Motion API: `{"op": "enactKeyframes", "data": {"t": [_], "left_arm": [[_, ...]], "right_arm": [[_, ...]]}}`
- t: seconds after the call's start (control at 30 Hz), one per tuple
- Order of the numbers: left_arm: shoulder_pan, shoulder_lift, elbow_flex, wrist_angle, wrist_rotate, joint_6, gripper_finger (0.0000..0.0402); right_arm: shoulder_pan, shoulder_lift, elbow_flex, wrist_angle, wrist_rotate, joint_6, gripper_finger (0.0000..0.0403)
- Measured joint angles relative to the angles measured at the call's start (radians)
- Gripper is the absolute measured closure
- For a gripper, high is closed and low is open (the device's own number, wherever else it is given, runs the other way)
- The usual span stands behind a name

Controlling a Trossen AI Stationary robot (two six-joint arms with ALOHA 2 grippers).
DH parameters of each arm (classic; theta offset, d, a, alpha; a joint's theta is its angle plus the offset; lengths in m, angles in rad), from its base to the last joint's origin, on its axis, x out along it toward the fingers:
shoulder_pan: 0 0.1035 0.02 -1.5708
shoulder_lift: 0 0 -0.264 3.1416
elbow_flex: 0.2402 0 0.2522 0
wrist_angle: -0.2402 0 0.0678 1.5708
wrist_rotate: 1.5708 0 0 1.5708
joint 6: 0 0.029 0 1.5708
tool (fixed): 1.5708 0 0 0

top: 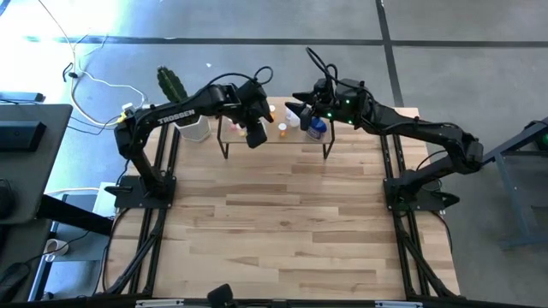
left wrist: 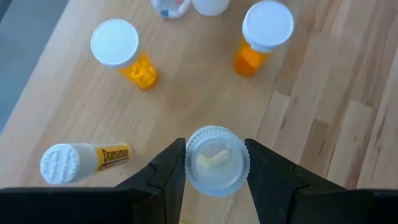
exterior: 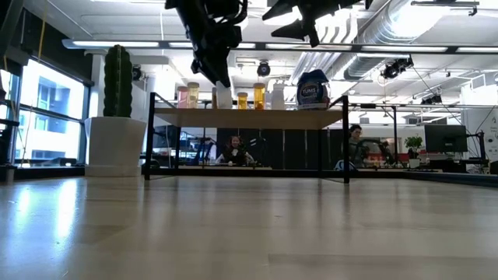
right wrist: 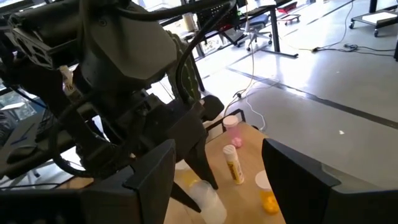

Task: Pick and place medicine bottles onto shelf by color
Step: Put the white pill bottle on the shelf

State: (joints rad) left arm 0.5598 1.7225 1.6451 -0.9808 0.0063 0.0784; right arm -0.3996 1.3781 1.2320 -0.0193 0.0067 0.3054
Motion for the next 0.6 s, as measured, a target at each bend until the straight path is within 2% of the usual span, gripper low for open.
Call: {"op": "enactKeyframes", "data": {"t": [0.3, 0.6], "left_arm": [[0.000, 0.000, 0.000, -0.005, 0.005, 0.003, 0.0266], [0.000, 0.000, 0.000, -0.008, 0.008, 0.003, 0.0239]], "right_arm": [[0.000, 0.000, 0.000, 0.000, -0.007, 0.000, 0.0172], [0.000, 0.000, 0.000, -0.003, -0.007, 0.000, 0.0172]]}}
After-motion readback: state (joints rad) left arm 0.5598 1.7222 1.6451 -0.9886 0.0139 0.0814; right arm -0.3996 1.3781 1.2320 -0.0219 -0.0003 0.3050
